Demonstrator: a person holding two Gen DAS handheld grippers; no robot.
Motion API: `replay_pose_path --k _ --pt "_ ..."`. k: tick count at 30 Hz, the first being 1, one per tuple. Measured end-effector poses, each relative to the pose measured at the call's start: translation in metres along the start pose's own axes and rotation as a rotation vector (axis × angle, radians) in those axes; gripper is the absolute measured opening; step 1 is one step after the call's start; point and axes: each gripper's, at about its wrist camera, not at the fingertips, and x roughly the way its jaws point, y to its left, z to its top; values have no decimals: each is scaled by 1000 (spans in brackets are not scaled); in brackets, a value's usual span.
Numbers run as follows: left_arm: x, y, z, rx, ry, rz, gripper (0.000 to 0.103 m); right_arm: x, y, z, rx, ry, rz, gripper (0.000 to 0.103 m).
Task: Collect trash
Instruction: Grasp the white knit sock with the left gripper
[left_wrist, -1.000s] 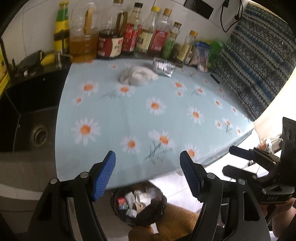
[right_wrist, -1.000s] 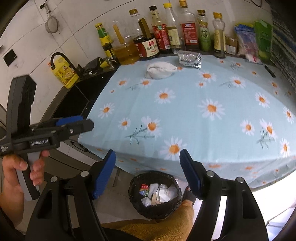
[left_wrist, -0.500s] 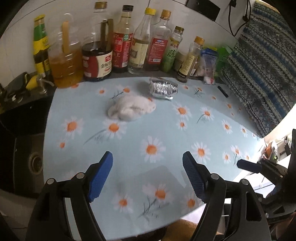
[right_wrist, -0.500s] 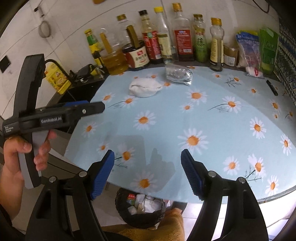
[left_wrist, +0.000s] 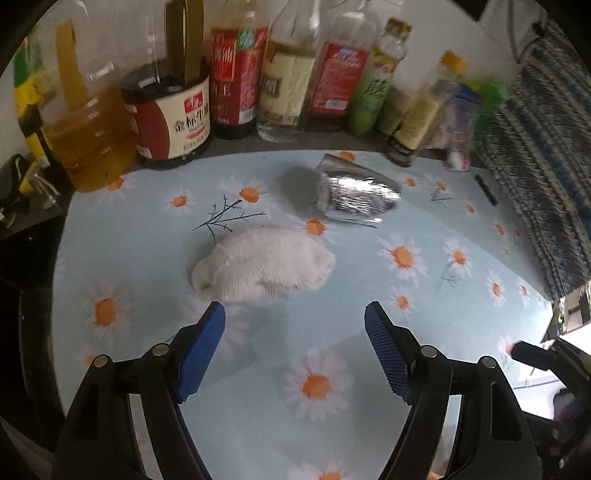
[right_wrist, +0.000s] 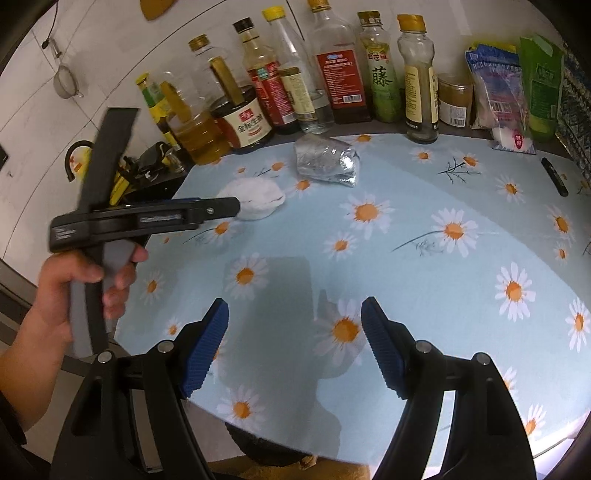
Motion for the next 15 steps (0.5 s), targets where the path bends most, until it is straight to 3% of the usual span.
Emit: replay_pose_path --k 5,15 --pt "28 11 17 -27 26 39 76 8 -15 11 2 11 -4 74" --pt "52 14 36 -33 39 45 76 27 -31 23 13 39 1 74"
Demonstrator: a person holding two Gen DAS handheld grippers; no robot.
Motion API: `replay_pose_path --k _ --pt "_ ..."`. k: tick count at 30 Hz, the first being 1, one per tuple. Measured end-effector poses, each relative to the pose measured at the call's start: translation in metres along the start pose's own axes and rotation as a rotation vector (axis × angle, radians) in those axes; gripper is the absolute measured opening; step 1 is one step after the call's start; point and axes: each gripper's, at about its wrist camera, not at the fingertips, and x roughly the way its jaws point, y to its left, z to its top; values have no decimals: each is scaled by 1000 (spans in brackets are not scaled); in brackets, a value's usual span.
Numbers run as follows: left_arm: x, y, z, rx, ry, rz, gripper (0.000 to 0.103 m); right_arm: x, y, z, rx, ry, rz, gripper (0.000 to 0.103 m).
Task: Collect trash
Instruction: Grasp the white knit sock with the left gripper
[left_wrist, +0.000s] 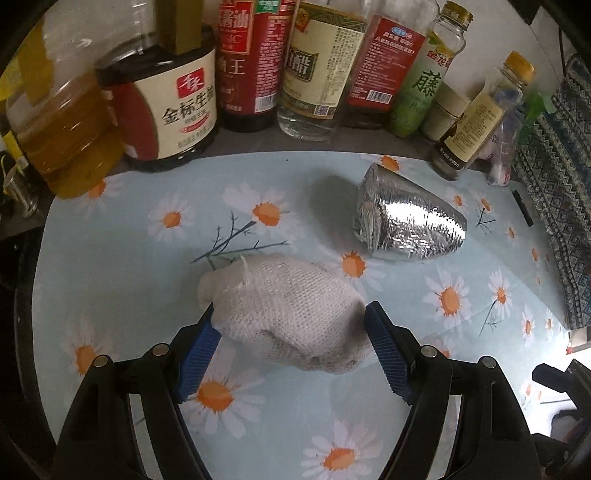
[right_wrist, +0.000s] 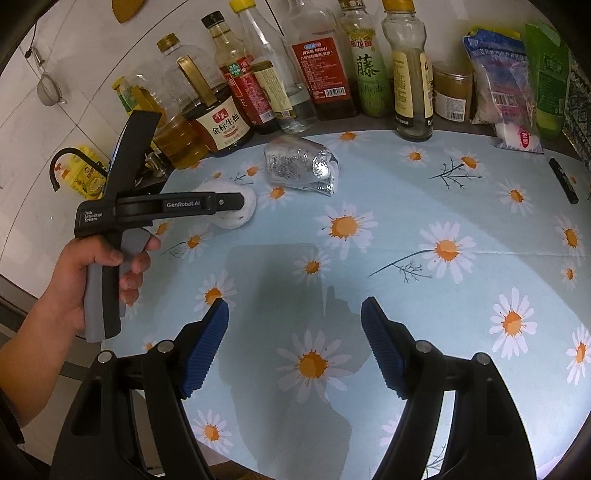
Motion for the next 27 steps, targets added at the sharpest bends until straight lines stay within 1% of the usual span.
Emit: replay_pose_path --k 5,6,7,9,14,16,17,20,23,27 --pt "6 1 4 9 -2 6 74 3 0 3 4 3 6 74" --pt "8 1 4 12 0 1 71 3 0 2 5 3 6 74" --pt "10 1 4 16 4 -5 66 4 -1 3 6 4 6 74" --pt "10 1 5 20 0 -7 62 5 -2 3 11 6 5 74" --pt "10 2 7 36 -8 -27 47 8 -1 3 16 8 4 74" --pt "9 1 7 44 -12 -33 42 9 1 3 13 8 4 74" --pt "8 2 6 42 -14 -34 38 10 2 3 10 7 4 74" --pt "4 2 6 48 -25 -38 31 11 5 7 -9 6 2 74" --pt "-2 2 5 60 -33 -42 27 14 8 17 -42 3 -5 74" --pt "-10 1 0 61 -37 -43 26 16 11 33 -74 -18 -11 74"
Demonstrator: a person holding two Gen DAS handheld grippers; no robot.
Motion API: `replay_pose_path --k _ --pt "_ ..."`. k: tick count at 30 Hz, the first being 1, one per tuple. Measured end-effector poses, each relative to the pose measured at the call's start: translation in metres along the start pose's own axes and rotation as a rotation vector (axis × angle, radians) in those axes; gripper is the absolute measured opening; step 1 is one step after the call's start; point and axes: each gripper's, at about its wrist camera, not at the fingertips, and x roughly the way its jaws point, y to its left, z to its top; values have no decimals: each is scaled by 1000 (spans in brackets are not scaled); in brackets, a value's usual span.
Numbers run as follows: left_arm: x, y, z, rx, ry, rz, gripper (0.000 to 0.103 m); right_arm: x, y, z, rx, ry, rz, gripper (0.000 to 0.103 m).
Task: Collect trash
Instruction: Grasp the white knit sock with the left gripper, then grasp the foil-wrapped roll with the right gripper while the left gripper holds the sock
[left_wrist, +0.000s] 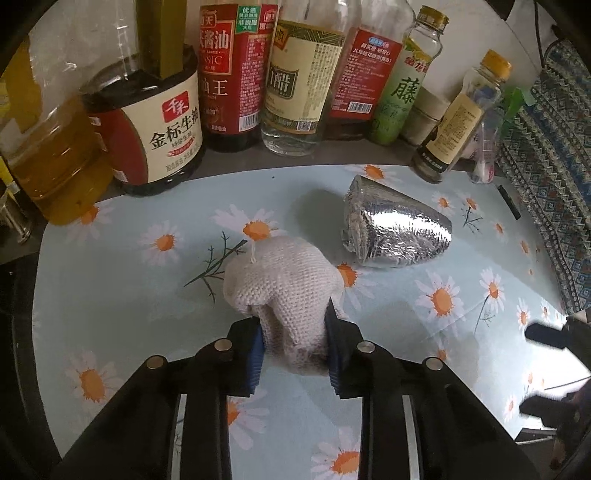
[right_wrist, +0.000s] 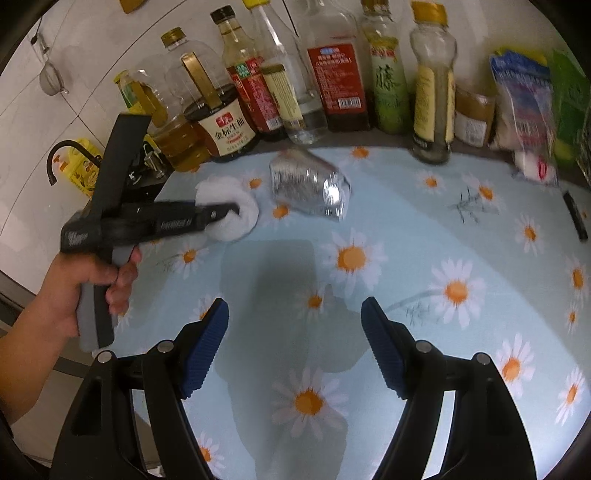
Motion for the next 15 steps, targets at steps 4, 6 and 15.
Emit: replay_pose_path --k 4,6,15 --pt "-12 1 -7 -8 -7 8 26 5 1 18 -53 -12 -18 74" --pt "-17 0 -10 -6 -9 10 26 10 0 27 -71 -12 -17 74" --pt "-52 -8 -29 -30 -44 40 26 39 4 63 -203 0 -3 74"
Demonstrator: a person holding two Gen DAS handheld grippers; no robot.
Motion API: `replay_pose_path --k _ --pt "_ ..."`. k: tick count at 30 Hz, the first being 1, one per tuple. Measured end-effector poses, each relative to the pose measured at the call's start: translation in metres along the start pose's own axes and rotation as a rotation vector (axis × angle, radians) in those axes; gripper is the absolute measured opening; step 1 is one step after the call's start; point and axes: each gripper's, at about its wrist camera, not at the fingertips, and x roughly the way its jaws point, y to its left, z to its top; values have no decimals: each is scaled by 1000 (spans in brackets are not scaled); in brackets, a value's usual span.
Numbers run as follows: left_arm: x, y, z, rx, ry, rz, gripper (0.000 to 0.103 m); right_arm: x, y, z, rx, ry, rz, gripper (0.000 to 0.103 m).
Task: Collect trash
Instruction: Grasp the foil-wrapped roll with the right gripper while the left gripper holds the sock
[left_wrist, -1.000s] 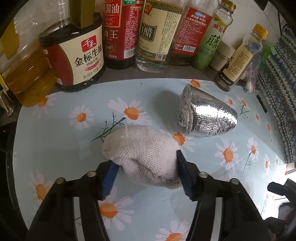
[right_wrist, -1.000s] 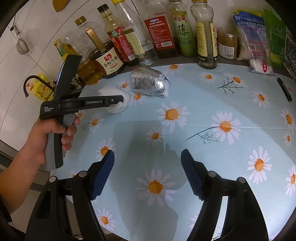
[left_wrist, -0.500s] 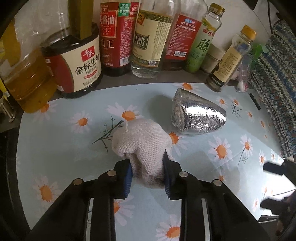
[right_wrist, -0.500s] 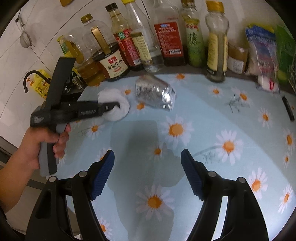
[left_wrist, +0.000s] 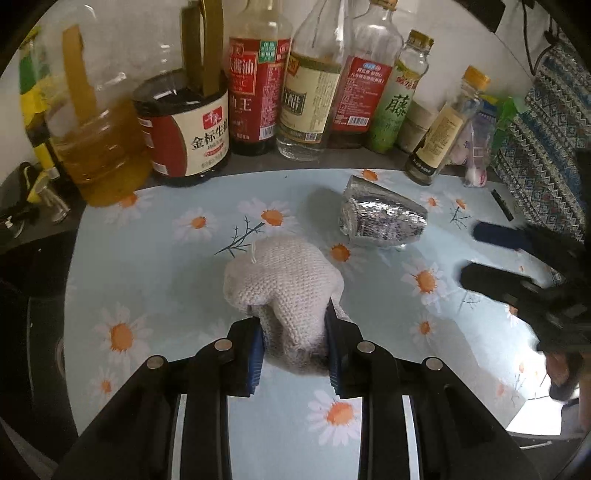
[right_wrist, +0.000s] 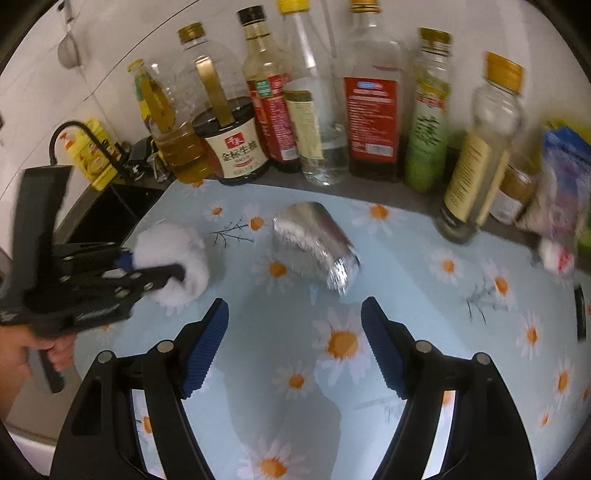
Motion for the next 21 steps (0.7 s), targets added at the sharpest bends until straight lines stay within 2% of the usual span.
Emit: replay_pose_path --k 3,9,18,21 --pt "-10 -4 -6 -16 -9 -4 26 19 -2 9 -55 7 -26 74" --pt "-24 -9 -27 -54 -4 7 26 53 -6 19 -115 33 3 74" --pt "-32 -16 -53 -113 3 10 26 94 -27 25 -96 132 68 74" --pt "-36 -18 -58 -127 0 17 26 97 -30 27 -107 136 81 74"
